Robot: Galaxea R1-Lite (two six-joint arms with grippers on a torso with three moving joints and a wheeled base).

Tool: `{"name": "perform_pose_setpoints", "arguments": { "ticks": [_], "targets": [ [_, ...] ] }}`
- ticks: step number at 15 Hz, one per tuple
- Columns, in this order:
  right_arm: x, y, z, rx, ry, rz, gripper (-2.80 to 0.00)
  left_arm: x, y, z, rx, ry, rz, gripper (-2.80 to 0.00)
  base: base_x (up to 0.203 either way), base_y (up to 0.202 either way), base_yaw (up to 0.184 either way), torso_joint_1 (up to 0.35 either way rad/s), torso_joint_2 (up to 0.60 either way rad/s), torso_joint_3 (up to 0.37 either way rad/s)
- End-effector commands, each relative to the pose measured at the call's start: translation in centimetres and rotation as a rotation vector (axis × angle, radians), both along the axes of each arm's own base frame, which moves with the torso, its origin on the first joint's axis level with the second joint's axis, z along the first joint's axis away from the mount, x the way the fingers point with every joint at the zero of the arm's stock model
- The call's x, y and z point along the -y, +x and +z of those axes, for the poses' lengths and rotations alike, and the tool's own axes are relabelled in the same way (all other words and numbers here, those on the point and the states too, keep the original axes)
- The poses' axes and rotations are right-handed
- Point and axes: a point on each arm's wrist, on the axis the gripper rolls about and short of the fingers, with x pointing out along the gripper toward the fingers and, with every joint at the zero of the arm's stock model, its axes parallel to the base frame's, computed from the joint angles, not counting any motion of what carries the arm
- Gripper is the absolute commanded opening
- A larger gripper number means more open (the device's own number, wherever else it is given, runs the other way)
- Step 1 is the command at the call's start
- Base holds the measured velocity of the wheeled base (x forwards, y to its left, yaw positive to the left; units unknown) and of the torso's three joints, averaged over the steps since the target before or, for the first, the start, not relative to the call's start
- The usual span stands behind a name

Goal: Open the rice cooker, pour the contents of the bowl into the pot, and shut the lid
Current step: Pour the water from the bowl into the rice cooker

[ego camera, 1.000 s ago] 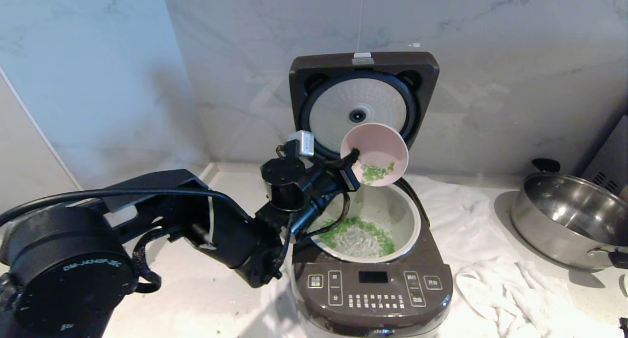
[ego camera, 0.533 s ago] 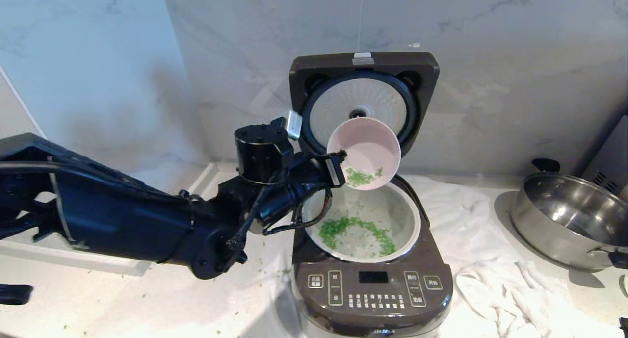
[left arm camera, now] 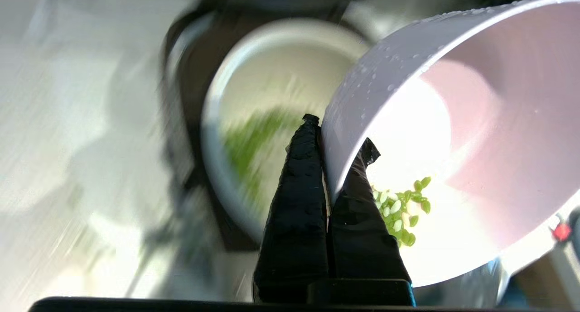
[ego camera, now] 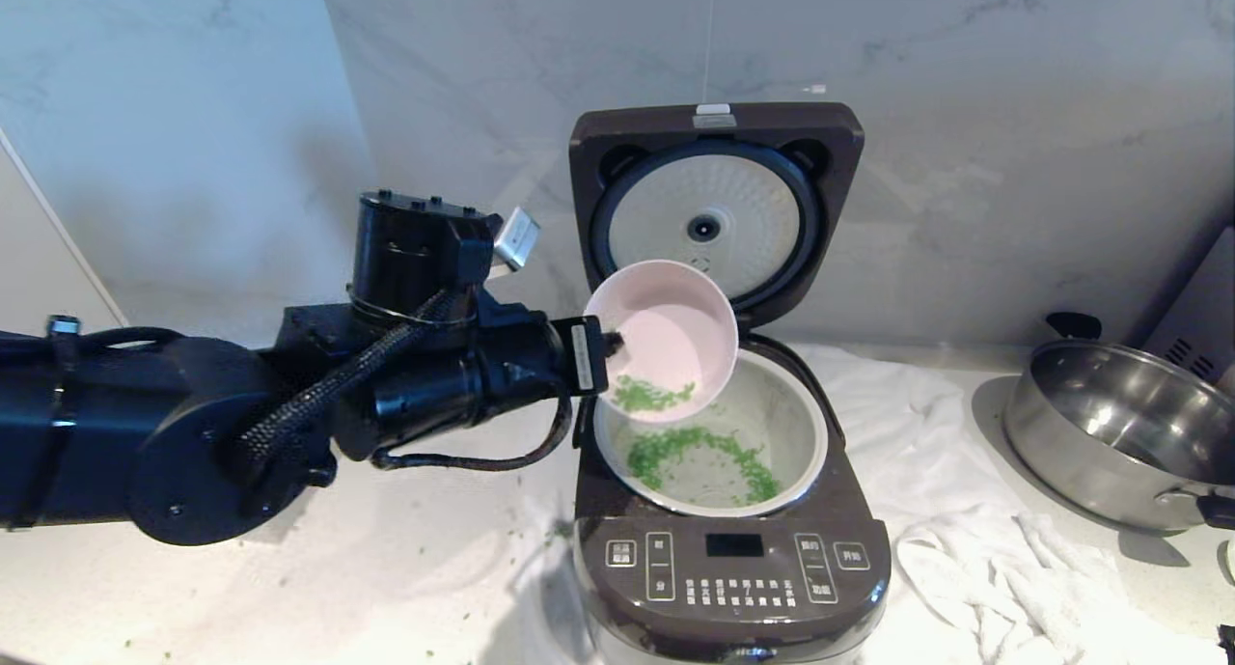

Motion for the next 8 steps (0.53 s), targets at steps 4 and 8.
{"name": "perform_pose_setpoints", "arguments": {
  "ticks": [4, 8],
  "targets": [
    [0.0, 0.0, 0.0, 0.0, -0.001, 0.001, -2.8, -4.9, -1.0, 1.7, -0.065, 0.096, 0.096, -2.8, 0.0, 0.0, 0.0, 0.0, 0.0, 0.0],
    [0.0, 0.0, 0.0, -0.001, -0.001, 0.001, -2.8, -5.9, -1.3, 2.0, -0.074, 0.105, 0.116, -2.8, 0.0, 0.0, 0.0, 0.0, 0.0, 0.0]
  ]
}}
